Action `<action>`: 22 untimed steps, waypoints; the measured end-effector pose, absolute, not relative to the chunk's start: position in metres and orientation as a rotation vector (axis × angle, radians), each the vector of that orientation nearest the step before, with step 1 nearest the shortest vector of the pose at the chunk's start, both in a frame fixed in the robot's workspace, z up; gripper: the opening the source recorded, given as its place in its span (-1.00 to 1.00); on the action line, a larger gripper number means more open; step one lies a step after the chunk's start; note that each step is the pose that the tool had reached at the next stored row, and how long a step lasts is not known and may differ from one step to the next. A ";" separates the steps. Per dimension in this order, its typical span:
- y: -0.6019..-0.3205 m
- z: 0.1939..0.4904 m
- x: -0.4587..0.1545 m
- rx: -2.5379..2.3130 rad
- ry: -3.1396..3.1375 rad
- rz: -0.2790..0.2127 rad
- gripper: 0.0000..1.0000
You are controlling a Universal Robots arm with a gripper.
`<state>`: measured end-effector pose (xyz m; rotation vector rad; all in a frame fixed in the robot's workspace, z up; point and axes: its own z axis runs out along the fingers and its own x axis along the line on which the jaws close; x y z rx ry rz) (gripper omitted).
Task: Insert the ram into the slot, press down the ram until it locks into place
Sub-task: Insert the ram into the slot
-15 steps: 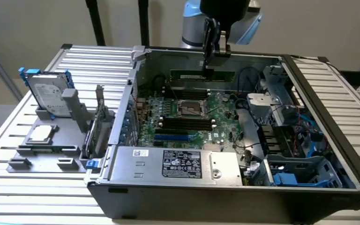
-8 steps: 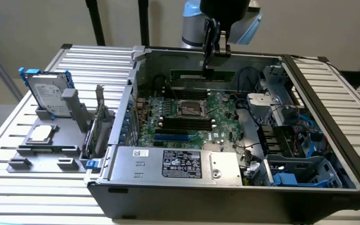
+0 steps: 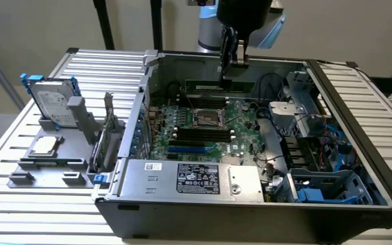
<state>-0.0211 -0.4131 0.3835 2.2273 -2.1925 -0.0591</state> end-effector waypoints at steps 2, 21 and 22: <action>-0.412 0.380 -0.022 2.225 -2.195 -0.060 -0.74; -0.399 0.345 -0.046 2.196 -2.224 -0.059 -0.74; -0.399 0.343 -0.046 2.196 -2.224 -0.059 -0.74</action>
